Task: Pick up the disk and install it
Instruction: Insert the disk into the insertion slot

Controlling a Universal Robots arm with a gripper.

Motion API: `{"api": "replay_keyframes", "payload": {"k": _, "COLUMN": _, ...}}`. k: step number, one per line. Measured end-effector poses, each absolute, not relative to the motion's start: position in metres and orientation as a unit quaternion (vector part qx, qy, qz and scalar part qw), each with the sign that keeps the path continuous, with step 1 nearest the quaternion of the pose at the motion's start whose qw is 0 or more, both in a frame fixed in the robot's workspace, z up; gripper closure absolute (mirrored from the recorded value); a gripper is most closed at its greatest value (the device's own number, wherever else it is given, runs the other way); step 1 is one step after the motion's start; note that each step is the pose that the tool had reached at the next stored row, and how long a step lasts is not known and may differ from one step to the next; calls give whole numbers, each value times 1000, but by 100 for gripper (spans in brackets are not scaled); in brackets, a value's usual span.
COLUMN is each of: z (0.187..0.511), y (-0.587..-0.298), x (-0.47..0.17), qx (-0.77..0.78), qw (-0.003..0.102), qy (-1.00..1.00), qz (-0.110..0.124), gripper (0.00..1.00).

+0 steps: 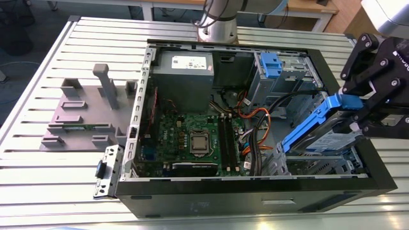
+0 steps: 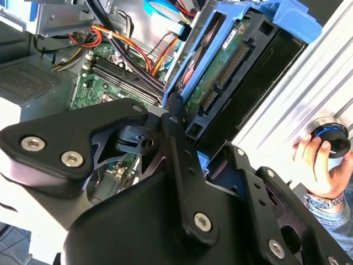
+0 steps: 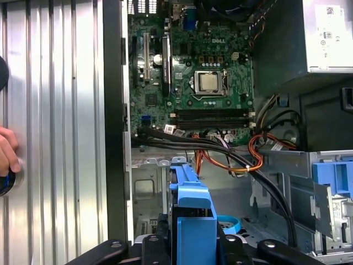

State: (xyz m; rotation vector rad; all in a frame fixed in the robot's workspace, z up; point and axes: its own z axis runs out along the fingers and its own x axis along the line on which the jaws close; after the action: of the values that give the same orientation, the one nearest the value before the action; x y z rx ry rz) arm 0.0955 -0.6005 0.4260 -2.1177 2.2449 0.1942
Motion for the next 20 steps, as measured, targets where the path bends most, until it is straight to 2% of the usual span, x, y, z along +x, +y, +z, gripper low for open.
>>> {"api": "replay_keyframes", "payload": {"k": 18, "z": 412, "y": -600, "x": 95, "qx": -685, "qw": 24, "qy": 726, "qz": 62, "gripper": 63}}
{"api": "replay_keyframes", "payload": {"k": 20, "z": 402, "y": -600, "x": 95, "qx": -685, "qw": 24, "qy": 726, "qz": 62, "gripper": 63}}
